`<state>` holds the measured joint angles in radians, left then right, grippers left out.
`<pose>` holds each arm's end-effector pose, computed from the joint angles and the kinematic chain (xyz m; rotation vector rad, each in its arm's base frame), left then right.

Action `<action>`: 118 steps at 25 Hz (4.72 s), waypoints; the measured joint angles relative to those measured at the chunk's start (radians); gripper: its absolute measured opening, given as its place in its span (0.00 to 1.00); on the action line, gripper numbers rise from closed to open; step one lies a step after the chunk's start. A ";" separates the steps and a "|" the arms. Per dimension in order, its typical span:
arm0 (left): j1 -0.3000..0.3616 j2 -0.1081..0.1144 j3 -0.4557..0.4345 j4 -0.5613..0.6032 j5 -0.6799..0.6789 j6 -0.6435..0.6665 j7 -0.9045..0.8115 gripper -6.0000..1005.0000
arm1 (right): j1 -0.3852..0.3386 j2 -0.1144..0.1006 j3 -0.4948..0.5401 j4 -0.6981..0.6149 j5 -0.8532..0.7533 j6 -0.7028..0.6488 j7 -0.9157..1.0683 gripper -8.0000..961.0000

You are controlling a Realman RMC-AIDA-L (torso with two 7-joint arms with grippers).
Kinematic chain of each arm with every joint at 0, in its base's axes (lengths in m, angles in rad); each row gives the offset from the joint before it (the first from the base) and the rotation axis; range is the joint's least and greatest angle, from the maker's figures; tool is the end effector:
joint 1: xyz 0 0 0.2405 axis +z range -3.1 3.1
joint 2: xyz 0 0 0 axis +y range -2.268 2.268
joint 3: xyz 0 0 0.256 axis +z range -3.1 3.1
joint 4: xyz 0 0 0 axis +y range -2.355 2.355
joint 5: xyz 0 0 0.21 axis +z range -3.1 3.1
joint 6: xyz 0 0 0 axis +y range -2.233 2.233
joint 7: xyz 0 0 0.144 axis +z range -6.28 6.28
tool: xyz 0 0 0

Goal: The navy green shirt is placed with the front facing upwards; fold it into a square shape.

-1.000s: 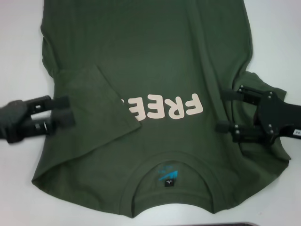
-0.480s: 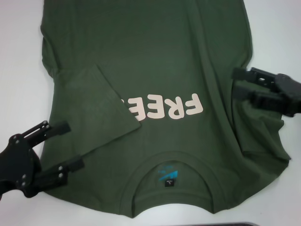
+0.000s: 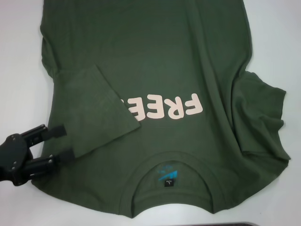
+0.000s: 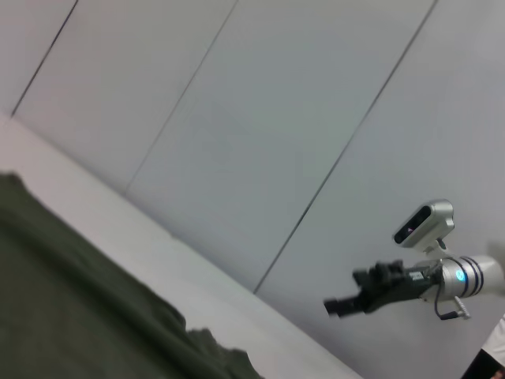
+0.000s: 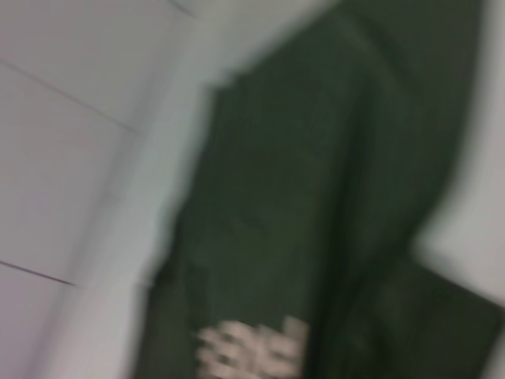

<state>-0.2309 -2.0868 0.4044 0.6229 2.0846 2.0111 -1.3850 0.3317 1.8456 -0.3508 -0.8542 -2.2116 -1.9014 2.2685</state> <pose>-0.3175 0.1958 0.0251 -2.6116 -1.0047 -1.1263 0.3524 0.2551 0.1521 -2.1525 1.8188 0.6666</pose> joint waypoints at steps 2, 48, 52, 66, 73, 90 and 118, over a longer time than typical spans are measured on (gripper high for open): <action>-0.006 0.002 -0.001 0.014 0.015 0.000 -0.058 0.87 | 0.009 -0.005 0.012 -0.068 -0.113 -0.006 0.046 0.90; -0.020 0.011 -0.020 0.055 0.028 -0.003 -0.122 0.87 | 0.127 0.056 -0.068 0.178 -0.286 0.172 0.124 0.88; -0.019 0.011 -0.020 0.055 0.027 -0.003 -0.122 0.87 | 0.127 0.057 -0.068 0.182 -0.286 0.188 0.125 0.88; -0.012 0.011 -0.026 0.055 0.023 -0.004 -0.121 0.87 | 0.127 0.058 -0.069 0.195 -0.286 0.206 0.120 0.88; -0.011 0.010 -0.035 0.055 0.027 -0.005 -0.121 0.87 | 0.128 0.058 -0.071 0.205 -0.286 0.222 0.118 0.88; -0.008 0.010 -0.035 0.055 0.028 -0.005 -0.120 0.87 | 0.140 0.071 -0.073 0.222 -0.281 0.258 0.114 0.88; -0.011 0.007 -0.032 0.055 0.028 -0.007 -0.120 0.87 | 0.166 0.071 -0.070 0.245 -0.220 0.234 0.076 0.88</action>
<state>-0.2423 -2.0801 0.3727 0.6781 2.1123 2.0039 -1.5048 0.4975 1.9165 -0.4207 -0.6089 -2.4312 -1.6671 2.3445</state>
